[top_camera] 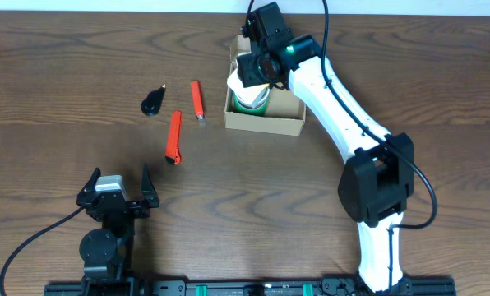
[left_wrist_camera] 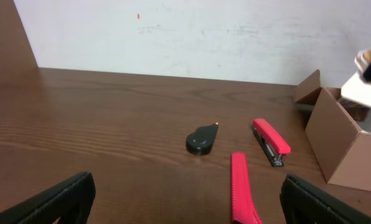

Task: Pack container
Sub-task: 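Lower the sticky-note pad into the box onto the tape rolls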

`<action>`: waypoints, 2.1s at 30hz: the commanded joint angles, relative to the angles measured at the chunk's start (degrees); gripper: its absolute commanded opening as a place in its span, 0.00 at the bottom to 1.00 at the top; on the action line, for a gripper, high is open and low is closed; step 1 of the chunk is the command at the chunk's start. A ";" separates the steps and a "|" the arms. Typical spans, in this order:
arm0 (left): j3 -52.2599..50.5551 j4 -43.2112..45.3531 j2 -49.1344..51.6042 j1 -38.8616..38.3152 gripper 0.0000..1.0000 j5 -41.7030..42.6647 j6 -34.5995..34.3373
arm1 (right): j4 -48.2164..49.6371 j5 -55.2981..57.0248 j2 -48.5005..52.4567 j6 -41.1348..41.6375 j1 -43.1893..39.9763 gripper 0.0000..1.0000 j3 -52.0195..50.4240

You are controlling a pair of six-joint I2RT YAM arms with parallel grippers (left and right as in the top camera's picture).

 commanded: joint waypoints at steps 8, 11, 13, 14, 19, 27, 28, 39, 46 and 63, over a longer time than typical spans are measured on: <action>-0.98 -2.60 -0.48 -0.15 0.96 -0.76 0.37 | 0.87 -1.14 0.81 -1.81 1.77 0.52 1.20; -0.98 -2.60 -0.48 -0.15 0.96 -0.76 0.37 | 0.11 -0.81 0.83 -2.08 1.77 0.53 1.14; -0.98 -2.60 -0.48 -0.15 0.96 -0.76 0.37 | -0.33 0.15 0.92 -2.05 1.77 0.53 0.96; -0.98 -2.60 -0.48 -0.15 0.96 -0.76 0.37 | -0.70 1.05 1.01 -2.08 1.75 0.53 0.96; -0.98 -2.60 -0.48 -0.15 0.96 -0.76 0.37 | -2.51 3.65 1.38 -3.78 1.53 0.66 0.96; -0.98 -2.60 -0.48 -0.15 0.96 -0.76 0.37 | -3.39 3.87 1.38 -4.02 1.51 0.85 0.96; -0.98 -2.60 -0.48 -0.15 0.96 -0.76 0.37 | -3.30 3.87 1.38 -4.04 1.51 0.85 0.96; -0.98 -2.62 -0.48 -0.15 0.96 -0.76 0.37 | -3.06 3.89 1.38 -6.16 1.49 0.88 0.96; -0.98 -2.60 -0.48 -0.15 0.96 -0.76 0.37 | -3.89 4.04 1.38 -5.90 1.36 0.21 0.96; -0.98 -2.60 -0.48 -0.15 0.96 -0.76 0.39 | -2.67 5.53 8.09 -5.49 0.79 0.01 0.92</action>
